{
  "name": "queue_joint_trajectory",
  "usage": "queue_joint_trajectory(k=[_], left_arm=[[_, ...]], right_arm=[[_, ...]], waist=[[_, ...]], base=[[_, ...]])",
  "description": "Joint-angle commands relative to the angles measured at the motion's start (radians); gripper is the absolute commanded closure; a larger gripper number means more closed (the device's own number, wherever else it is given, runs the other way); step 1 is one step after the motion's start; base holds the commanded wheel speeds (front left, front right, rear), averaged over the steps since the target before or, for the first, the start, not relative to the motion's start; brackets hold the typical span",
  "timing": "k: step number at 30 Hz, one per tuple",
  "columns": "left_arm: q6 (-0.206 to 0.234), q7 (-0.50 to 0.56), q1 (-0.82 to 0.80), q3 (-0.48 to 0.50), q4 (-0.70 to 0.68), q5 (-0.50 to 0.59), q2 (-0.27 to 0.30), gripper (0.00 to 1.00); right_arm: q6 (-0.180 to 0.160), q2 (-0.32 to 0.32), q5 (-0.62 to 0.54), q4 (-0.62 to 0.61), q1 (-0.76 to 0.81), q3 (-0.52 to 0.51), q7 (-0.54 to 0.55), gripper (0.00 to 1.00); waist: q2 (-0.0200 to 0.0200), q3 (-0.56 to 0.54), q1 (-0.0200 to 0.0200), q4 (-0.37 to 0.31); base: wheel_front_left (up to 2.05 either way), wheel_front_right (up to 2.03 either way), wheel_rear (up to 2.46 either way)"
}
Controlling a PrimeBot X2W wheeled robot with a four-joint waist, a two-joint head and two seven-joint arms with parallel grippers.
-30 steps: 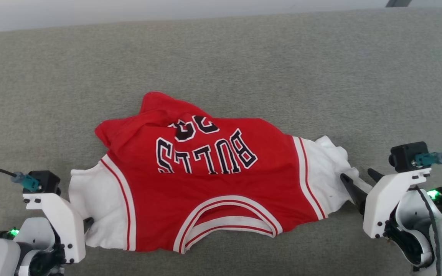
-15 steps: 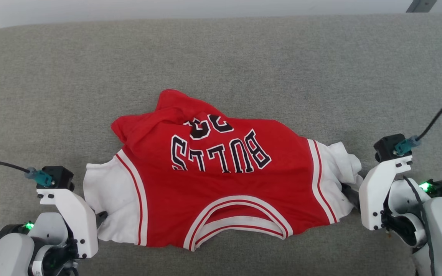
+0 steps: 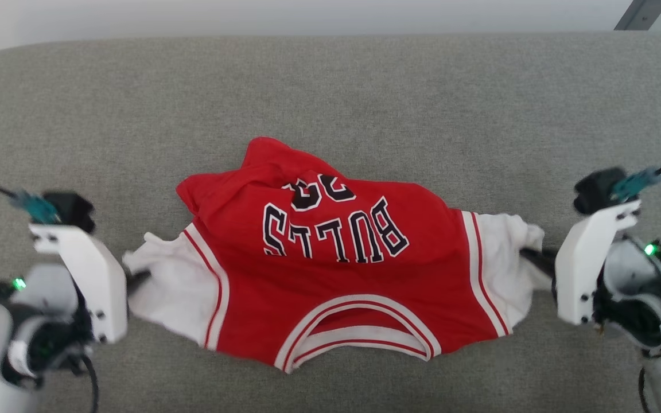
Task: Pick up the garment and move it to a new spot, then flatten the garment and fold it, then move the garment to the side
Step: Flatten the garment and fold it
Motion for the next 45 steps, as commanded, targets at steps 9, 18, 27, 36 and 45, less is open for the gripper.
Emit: queue_joint_trajectory(k=[9,18,27,36,45], left_arm=[[0.072,0.139,-0.195,0.065,-0.153,-0.050,0.063,1.00],[0.058,0.168,-0.481,0.079,-0.108,-0.067,0.059,1.00],[-0.006,0.079,-0.673,0.066,0.009,-0.043,0.021,1.00],[-0.081,-0.032,-0.823,0.030,0.123,-0.003,-0.012,1.00],[-0.113,-0.137,-0.901,-0.015,0.220,0.032,-0.038,1.00]], right_arm=[[0.000,0.007,0.097,-0.173,-0.116,-0.075,0.101,1.00],[0.000,0.049,0.133,-0.188,-0.331,-0.142,0.058,1.00],[0.000,0.089,0.145,-0.118,-0.499,-0.162,-0.043,1.00],[0.000,0.136,0.142,-0.042,-0.632,-0.190,-0.150,1.00],[0.000,0.138,0.067,0.065,-0.695,-0.163,-0.276,1.00]], waist=[[0.0000,-0.039,0.0000,-0.002],[0.0000,-0.089,0.0000,-0.011],[0.0000,-0.134,0.0000,-0.015],[0.0000,-0.166,0.0000,-0.018],[0.0000,-0.129,0.0000,-0.021]], base=[[0.00,0.00,0.00],[0.00,0.00,0.00],[0.00,0.00,0.00],[0.00,0.00,0.00],[0.00,0.00,0.00]])
